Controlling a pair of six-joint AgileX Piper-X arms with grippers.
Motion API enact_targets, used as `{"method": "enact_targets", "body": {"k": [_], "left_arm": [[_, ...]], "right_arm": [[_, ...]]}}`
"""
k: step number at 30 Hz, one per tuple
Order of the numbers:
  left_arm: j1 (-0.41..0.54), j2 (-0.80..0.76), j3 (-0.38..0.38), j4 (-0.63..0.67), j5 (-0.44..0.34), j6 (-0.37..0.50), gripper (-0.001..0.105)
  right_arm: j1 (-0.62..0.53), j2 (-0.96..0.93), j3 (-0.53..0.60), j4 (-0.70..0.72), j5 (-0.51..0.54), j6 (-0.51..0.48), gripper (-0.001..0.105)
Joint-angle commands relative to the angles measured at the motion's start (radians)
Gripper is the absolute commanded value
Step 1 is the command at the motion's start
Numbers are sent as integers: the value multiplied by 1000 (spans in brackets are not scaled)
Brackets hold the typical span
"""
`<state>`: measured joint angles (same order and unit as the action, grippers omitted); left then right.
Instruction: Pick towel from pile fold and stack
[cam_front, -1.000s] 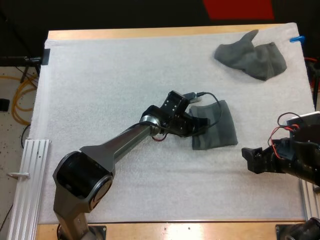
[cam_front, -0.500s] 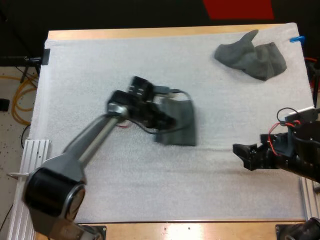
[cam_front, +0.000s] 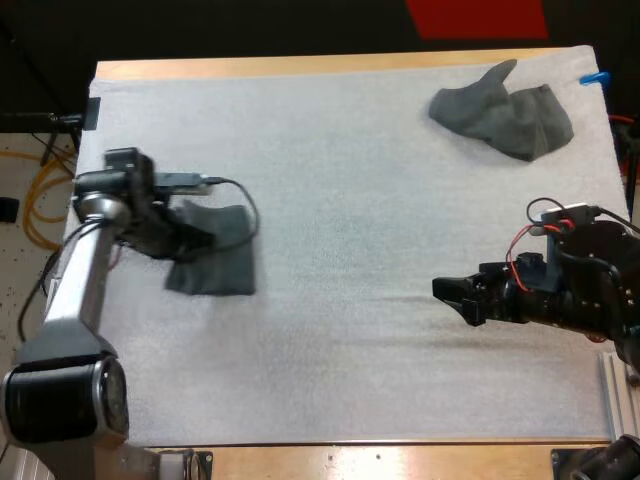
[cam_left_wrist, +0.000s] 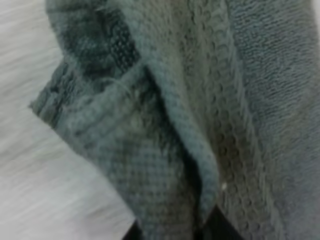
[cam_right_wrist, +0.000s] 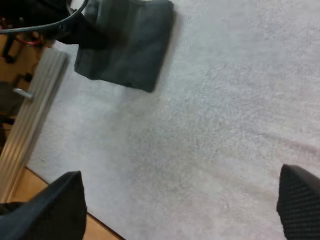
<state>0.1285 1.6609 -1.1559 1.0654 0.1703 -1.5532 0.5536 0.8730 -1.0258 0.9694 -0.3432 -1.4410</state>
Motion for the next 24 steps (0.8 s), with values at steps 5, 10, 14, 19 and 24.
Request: {"method": "enact_targets", "body": {"k": [5, 10, 14, 19, 24], "left_arm": [[101, -9, -2, 9, -25, 18, 0], [120, -9, -2, 9, -154, 63, 8], [120, -9, -5, 9, -221, 70, 20], [120, -11, -28, 12, -286, 70, 29], [120, -11, -91, 47, -370, 70, 34]], "right_arm": [[-2, 7, 24, -52, -34, 10, 75], [-2, 7, 44, -61, -37, 17, 75], [-2, 7, 43, -61, -37, 17, 75], [-2, 7, 43, -61, -37, 17, 75], [-2, 7, 43, -61, -37, 17, 75]]}}
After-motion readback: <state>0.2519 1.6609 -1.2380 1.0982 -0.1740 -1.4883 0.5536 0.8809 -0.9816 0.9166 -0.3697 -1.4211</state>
